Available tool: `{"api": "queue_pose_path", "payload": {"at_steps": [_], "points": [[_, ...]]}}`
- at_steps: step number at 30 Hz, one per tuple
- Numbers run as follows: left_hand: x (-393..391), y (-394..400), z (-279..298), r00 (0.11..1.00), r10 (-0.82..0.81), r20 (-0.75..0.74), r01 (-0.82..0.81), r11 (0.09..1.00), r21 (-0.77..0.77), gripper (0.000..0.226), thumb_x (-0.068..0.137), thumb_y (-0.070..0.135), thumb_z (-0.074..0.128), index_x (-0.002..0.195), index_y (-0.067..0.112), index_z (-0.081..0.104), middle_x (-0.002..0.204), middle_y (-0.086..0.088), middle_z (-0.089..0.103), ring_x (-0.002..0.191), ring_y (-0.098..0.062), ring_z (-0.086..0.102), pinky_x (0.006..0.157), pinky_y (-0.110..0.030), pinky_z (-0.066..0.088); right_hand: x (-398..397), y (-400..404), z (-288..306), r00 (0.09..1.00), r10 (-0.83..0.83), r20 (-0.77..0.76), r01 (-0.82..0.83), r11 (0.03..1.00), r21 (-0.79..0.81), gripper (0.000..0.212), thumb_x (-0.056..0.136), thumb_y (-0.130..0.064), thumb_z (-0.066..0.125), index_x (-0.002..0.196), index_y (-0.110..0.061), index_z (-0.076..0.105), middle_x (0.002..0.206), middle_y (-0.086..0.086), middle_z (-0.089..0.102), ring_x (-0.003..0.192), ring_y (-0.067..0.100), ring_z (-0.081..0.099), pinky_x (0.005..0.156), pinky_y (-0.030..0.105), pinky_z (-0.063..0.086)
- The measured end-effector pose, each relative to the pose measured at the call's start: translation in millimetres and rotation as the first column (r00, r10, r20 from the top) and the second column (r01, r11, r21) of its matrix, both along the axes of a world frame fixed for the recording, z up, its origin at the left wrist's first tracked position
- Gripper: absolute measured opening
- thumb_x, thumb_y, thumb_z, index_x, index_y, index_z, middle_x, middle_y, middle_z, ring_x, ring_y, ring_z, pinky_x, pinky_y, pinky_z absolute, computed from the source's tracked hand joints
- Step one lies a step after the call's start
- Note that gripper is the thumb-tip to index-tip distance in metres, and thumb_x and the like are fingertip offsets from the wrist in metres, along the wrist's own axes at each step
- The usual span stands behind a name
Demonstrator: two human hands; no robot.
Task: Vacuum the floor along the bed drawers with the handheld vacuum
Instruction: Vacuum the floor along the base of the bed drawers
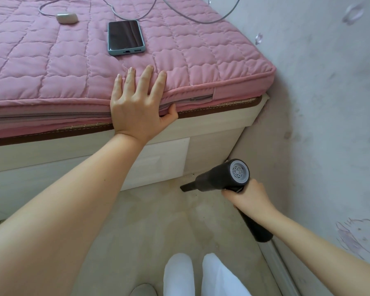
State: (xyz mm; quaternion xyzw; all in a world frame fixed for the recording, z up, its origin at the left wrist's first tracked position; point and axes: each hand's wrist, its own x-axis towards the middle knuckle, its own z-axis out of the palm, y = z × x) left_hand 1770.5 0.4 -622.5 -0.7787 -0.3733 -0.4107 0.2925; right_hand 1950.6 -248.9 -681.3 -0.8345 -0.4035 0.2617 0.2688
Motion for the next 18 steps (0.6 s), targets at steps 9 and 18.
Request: {"api": "queue_pose_path", "payload": {"at_steps": [9,18], "points": [[1,-1,-1,1.0,0.003,0.005,-0.003,1.0,0.005,0.057,0.092,0.055,0.046,0.133,0.02,0.064,0.135,-0.01,0.064,0.122,-0.042,0.06,0.104,-0.057,0.046,-13,-3,-28,0.917,-0.278,-0.287,0.314,0.945,0.089,0.015,0.069,-0.031,0.073,0.077,-0.021,0.065,0.058,0.005,0.067,0.054,0.024,0.066,0.071,0.048,0.057],[1,-2,-1,1.0,0.01,0.011,-0.01,1.0,0.01,0.056,0.093,0.055,0.045,0.132,0.02,0.064,0.135,-0.009,0.064,0.123,-0.041,0.06,0.104,-0.056,0.046,-23,-12,-41,0.853,-0.391,-0.346,0.453,0.884,0.118,0.013,0.071,-0.024,0.076,0.077,-0.017,0.066,0.059,0.006,0.067,0.057,0.026,0.066,0.066,0.046,0.057]]}}
